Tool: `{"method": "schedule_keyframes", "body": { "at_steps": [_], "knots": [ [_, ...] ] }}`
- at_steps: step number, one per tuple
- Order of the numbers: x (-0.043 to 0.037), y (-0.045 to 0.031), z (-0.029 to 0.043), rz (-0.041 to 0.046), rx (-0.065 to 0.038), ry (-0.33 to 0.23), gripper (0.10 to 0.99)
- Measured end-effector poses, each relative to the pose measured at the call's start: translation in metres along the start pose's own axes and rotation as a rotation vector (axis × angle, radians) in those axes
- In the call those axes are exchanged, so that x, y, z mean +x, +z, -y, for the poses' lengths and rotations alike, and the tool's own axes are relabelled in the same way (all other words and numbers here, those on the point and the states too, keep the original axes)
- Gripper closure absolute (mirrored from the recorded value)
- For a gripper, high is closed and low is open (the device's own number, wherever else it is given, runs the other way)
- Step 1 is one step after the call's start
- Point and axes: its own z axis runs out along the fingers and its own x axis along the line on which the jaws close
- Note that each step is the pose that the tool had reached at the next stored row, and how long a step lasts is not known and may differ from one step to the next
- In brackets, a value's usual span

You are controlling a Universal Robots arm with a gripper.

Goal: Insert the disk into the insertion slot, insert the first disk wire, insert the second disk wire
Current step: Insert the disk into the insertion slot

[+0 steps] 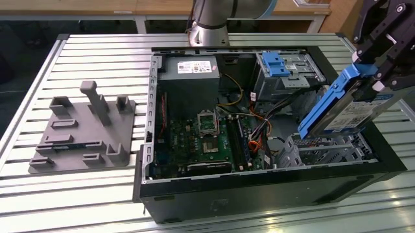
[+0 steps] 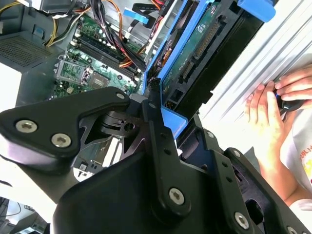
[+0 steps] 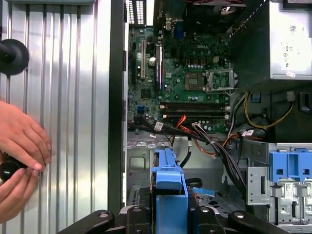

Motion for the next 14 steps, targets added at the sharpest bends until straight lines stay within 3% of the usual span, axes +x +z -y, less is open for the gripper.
{"method": "schedule_keyframes", "body": {
  "at_steps": [14],
  "knots": [
    [0.0005,0.0101,0.0019,0.0020,0.000,0.000,0.722]
  ]
}}
